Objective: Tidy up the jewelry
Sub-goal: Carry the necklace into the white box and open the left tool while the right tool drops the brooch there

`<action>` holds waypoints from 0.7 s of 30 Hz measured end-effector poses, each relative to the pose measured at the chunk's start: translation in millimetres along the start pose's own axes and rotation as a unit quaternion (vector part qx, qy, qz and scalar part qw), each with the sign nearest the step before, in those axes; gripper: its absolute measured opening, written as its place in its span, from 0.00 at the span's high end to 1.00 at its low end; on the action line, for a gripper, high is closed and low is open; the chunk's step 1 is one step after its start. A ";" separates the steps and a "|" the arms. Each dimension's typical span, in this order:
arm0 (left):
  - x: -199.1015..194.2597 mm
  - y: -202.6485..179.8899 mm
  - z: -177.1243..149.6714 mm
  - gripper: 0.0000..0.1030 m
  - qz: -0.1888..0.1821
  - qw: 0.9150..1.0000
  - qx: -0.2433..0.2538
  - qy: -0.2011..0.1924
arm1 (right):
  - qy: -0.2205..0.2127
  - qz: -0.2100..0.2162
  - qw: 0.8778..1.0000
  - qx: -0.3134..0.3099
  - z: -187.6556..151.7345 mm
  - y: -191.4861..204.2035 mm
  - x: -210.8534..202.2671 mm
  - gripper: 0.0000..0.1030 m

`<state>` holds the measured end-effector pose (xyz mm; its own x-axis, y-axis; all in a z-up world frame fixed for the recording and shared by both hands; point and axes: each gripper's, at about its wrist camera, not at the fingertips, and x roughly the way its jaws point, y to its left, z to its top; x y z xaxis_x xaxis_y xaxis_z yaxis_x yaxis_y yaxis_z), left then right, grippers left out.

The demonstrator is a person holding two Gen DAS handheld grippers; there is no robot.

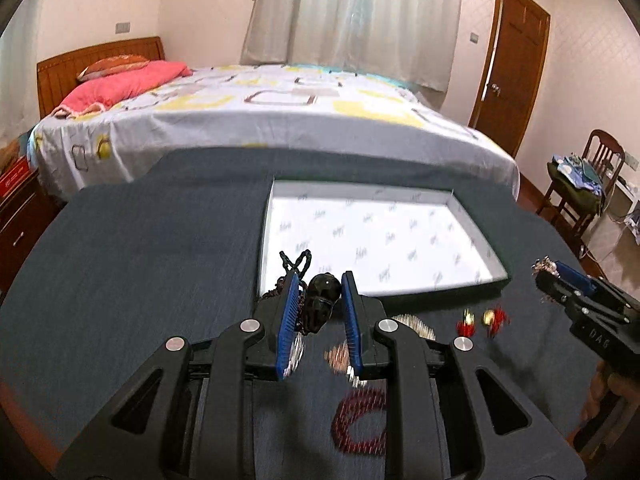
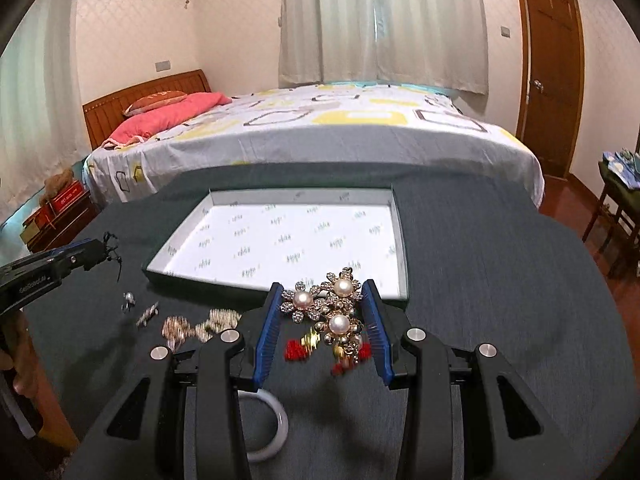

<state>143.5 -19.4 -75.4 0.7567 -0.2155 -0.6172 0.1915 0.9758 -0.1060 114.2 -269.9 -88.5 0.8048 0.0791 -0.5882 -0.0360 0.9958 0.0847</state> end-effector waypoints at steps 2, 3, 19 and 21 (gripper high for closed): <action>6.9 -2.6 12.6 0.79 -0.001 1.000 0.003 -0.012 | -0.009 0.000 1.000 -0.005 10.4 0.7 5.0 0.61; 11.3 -3.5 19.3 0.79 -0.002 1.000 0.004 -0.018 | -0.013 0.000 1.000 -0.008 17.2 1.4 9.0 0.61; 134.2 -18.3 44.3 0.79 -0.012 0.999 0.005 0.035 | 0.055 0.012 0.998 0.006 28.9 -10.4 117.7 0.61; 150.4 -18.0 35.1 0.79 -0.009 0.998 0.006 0.060 | 0.066 0.011 0.998 0.007 24.5 -11.6 125.5 0.61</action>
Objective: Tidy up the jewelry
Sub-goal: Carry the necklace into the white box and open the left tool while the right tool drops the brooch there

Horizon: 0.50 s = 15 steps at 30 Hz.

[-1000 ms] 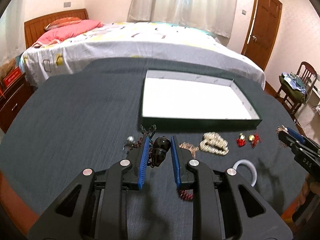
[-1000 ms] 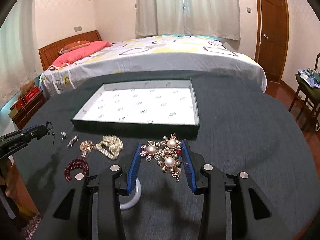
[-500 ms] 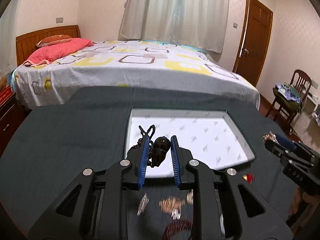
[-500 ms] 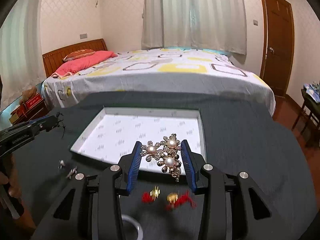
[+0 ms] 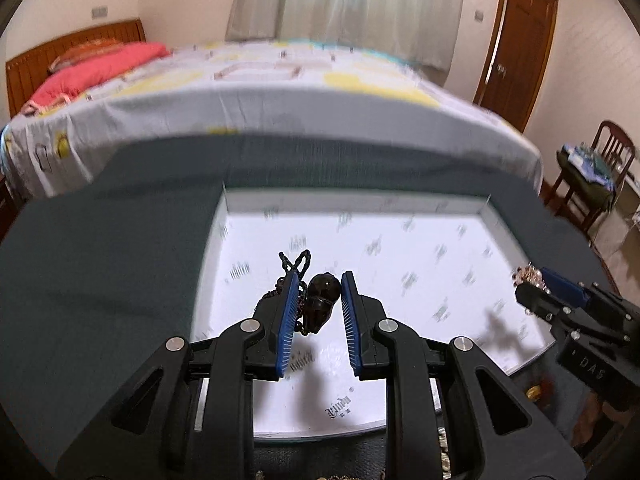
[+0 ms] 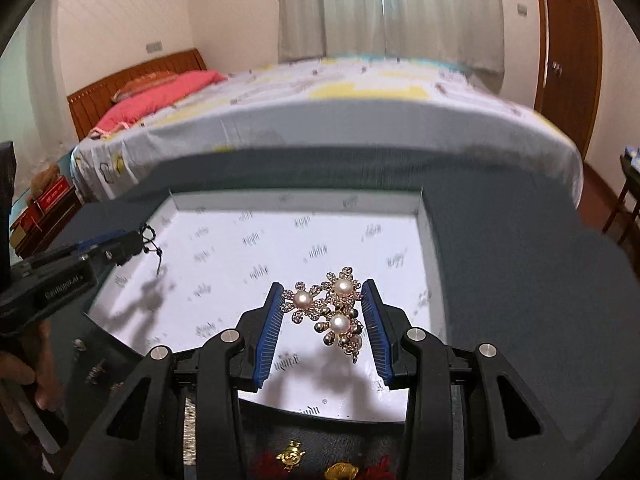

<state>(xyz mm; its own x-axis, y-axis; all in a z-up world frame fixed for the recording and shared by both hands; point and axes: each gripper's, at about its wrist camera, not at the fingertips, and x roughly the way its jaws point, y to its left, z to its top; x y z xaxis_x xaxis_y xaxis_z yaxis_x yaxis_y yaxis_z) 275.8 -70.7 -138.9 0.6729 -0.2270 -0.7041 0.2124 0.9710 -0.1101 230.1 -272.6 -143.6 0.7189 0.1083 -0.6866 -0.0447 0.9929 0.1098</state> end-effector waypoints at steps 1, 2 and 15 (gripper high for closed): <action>5.9 0.7 -2.4 0.79 0.002 1.000 0.001 0.009 | 0.007 -0.003 1.000 -0.001 -2.2 -0.6 4.6 0.61; 11.1 0.6 -4.7 0.79 0.004 1.000 0.002 0.019 | 0.015 -0.003 1.000 -0.001 -4.2 -1.1 8.7 0.61; 32.1 8.1 -19.1 0.65 0.001 0.998 -0.014 0.066 | 0.042 -0.015 0.999 0.000 -12.1 -5.0 25.9 0.58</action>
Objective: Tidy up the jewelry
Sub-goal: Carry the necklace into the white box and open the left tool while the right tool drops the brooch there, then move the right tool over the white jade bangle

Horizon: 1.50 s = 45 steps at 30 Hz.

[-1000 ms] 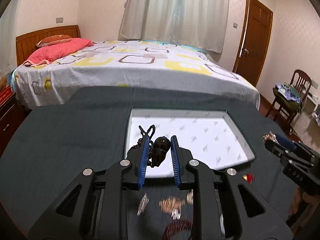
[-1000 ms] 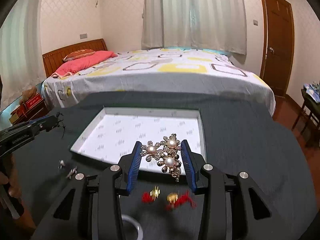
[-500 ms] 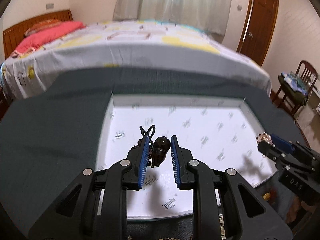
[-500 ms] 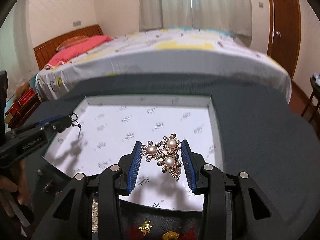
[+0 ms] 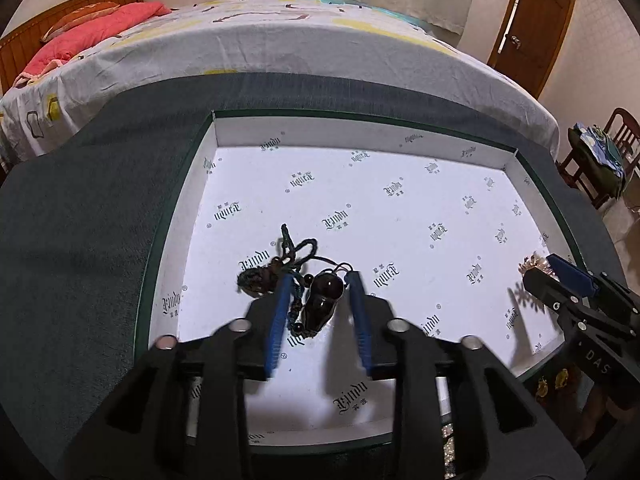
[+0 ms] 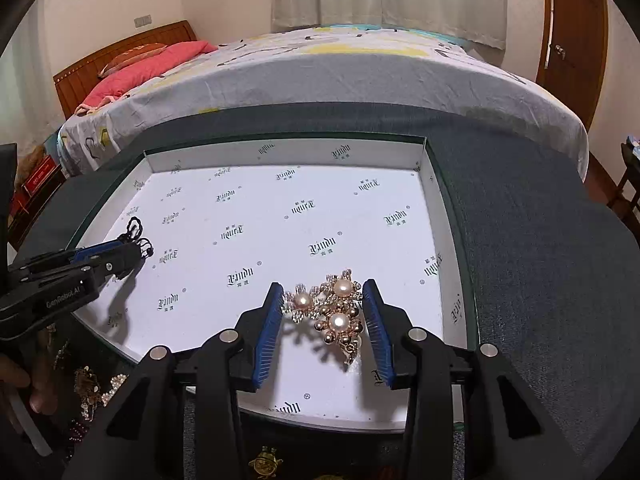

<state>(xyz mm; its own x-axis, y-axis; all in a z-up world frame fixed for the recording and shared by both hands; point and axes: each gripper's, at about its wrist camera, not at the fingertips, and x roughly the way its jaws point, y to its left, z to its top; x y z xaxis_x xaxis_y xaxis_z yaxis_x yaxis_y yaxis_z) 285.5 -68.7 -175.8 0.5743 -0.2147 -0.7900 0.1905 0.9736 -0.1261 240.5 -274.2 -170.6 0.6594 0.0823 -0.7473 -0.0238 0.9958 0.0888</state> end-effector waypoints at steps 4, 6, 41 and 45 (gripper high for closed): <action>0.4 -0.5 -1.4 0.51 0.000 1.000 0.001 -0.003 | -0.002 0.002 1.000 0.002 -1.1 -0.7 -0.4 0.47; -1.9 -1.0 -1.9 0.51 -0.002 1.000 0.002 -0.005 | -0.004 0.004 1.000 0.004 -1.7 -0.6 -2.4 0.47; -147.0 53.0 -129.5 0.41 0.097 0.993 -0.047 -0.042 | -0.012 -0.007 1.000 -0.019 -106.9 46.5 -110.8 0.38; -155.3 60.6 -136.5 0.40 0.098 0.992 -0.061 -0.047 | -0.012 -0.002 1.000 -0.028 -113.6 57.5 -110.6 0.34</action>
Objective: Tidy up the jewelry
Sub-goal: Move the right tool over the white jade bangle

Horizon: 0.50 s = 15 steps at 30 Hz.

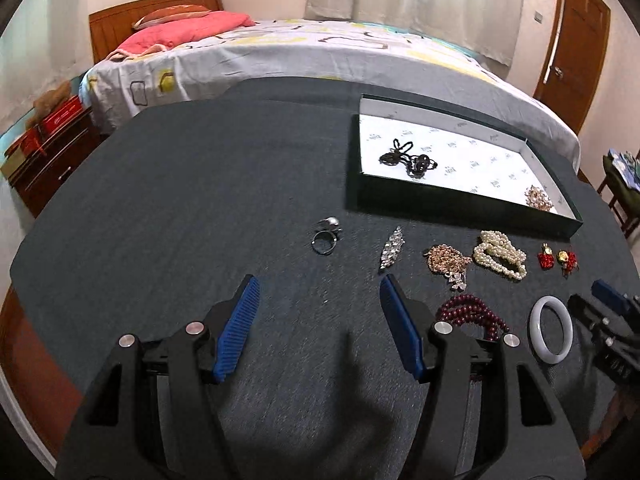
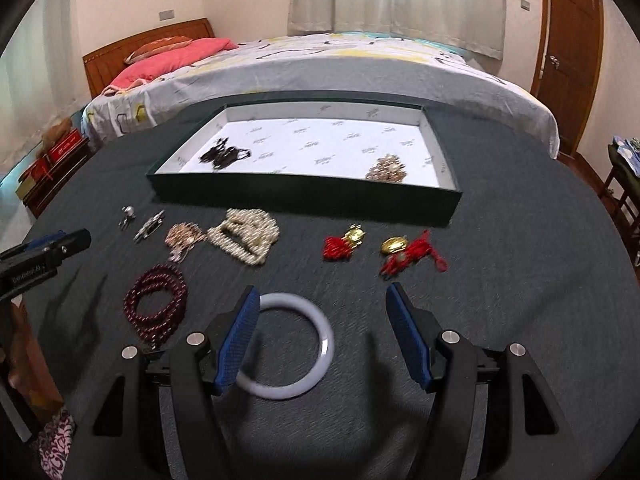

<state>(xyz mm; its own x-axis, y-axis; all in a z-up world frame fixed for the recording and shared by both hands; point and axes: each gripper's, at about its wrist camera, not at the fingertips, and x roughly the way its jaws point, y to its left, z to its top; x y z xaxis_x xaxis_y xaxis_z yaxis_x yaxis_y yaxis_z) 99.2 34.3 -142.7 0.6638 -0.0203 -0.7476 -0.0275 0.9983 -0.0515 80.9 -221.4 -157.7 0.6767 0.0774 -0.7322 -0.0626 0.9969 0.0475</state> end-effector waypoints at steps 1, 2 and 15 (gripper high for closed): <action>-0.3 0.6 0.2 0.40 0.000 1.000 -0.002 0.000 | -0.002 -0.001 1.000 -0.004 -0.7 3.0 0.5 0.30; -0.5 1.3 -0.3 0.40 -0.001 1.000 -0.003 0.000 | -0.002 -0.002 1.000 -0.008 -1.6 6.0 1.1 0.29; 4.6 -1.0 -6.0 0.35 0.000 1.000 -0.001 0.009 | 0.027 0.006 0.999 -0.022 -13.8 19.7 21.0 0.27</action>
<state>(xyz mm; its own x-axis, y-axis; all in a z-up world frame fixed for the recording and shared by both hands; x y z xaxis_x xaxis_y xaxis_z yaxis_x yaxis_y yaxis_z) 97.8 32.9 -150.0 0.6497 -0.0215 -0.7599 -0.0293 0.9981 -0.0533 83.8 -200.3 -181.5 0.6350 0.0869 -0.7676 -0.1029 0.9943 0.0275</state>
